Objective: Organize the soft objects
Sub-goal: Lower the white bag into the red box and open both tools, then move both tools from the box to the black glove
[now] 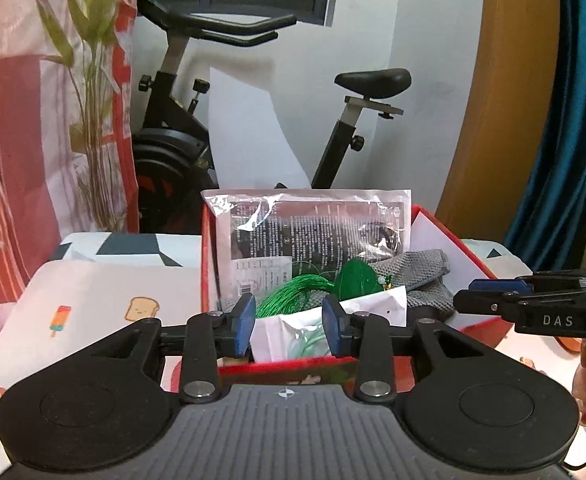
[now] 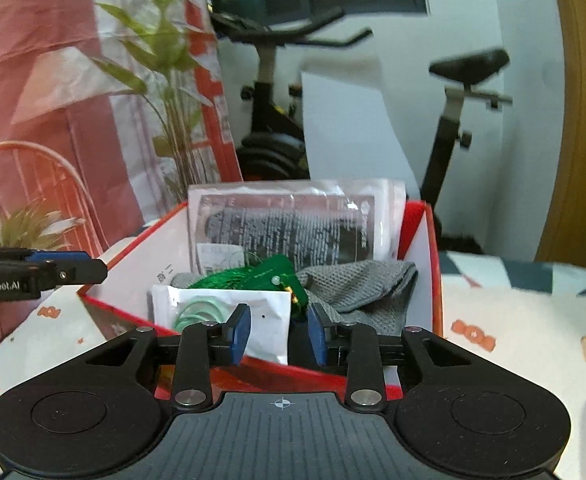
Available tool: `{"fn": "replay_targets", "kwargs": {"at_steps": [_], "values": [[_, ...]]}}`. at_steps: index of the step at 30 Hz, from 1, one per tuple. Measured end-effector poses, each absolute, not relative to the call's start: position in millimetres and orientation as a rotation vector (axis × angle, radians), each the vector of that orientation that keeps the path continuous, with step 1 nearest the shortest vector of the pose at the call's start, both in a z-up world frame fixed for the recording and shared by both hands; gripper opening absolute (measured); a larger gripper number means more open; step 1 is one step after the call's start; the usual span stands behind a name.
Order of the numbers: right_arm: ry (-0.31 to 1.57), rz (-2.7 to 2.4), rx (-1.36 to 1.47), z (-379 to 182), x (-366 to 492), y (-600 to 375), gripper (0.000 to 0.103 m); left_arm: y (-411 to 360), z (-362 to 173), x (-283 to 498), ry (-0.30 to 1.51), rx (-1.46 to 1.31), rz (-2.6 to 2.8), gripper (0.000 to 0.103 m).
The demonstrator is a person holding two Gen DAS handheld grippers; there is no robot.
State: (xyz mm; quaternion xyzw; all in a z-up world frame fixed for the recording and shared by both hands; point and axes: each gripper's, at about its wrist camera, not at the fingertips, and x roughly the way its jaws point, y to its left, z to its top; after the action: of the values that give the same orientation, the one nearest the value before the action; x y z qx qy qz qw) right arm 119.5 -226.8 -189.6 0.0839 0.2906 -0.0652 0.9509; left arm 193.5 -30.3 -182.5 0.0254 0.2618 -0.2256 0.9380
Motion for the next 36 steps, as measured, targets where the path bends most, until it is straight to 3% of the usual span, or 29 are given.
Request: {"fn": "replay_targets", "kwargs": {"at_steps": [10, 22, 30, 36], "values": [[0.510, -0.097, 0.136, -206.2, 67.7, -191.6, 0.030, 1.7, -204.1, 155.1, 0.566, -0.034, -0.450, 0.043], [0.669, -0.060, 0.146, -268.3, 67.8, -175.3, 0.035, 8.9, -271.2, 159.4, 0.735, -0.053, -0.429, 0.045], [0.739, -0.071, 0.169, -297.5, 84.2, -178.9, 0.053, 2.9, -296.3, 165.4, 0.787, -0.044, -0.420, 0.051], [0.751, -0.076, 0.208, -308.5, 94.8, -183.1, 0.057, 1.8, -303.8, 168.3, 0.797, -0.049, -0.419, 0.052]]}}
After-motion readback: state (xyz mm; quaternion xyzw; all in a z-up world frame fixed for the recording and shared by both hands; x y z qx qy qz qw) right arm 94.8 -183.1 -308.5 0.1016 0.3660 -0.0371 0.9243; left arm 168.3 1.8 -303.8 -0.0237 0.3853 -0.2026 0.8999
